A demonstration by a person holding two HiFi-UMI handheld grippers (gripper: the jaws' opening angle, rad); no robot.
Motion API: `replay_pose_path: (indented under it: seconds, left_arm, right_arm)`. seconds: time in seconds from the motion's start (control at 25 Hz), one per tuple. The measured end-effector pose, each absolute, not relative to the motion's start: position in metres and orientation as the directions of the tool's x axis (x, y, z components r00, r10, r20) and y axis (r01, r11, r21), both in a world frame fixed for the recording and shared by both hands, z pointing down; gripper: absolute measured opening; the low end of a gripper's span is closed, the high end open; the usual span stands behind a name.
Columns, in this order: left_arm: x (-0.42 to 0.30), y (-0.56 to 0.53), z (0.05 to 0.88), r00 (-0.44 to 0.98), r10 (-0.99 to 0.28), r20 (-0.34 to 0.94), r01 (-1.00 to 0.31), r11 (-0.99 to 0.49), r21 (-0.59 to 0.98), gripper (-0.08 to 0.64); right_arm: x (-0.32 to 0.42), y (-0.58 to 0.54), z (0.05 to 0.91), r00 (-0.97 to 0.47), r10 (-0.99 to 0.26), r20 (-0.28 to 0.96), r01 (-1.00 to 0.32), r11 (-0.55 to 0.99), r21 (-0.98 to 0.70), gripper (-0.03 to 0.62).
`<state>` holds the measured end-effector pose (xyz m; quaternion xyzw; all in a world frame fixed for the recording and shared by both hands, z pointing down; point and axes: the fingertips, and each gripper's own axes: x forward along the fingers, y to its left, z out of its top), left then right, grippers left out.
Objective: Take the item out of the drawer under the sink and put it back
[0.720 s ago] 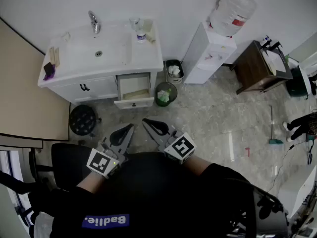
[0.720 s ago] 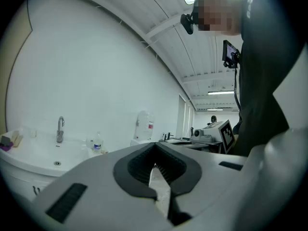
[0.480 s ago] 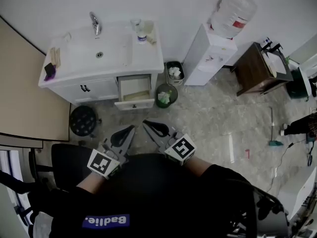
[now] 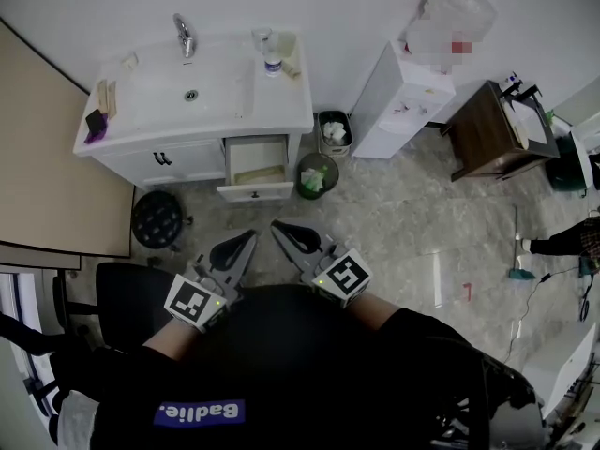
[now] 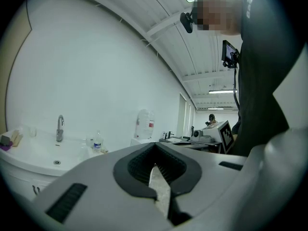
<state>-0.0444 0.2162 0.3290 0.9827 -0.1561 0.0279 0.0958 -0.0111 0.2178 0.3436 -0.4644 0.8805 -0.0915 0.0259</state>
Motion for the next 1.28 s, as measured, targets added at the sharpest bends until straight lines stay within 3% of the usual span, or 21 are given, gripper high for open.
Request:
replay_pose_path:
  seconds: [0.76,1.28]
  left_arm:
    - [-0.009,0.197,0.347,0.882,-0.460,0.101,-0.471,-0.859,0.200,0.005]
    - [-0.036,0.069,0.360,0.925,-0.375,0.067,-0.379,-0.887,0.264,0.005]
  right_arm:
    - [0.044,0.203,0.374,-0.624,-0.778,0.067,-0.772,0.602,-0.205,-0.008]
    - [0.018,0.082,0.403,-0.535,-0.824,0.188,-0.845,0.517,-0.138,-0.008]
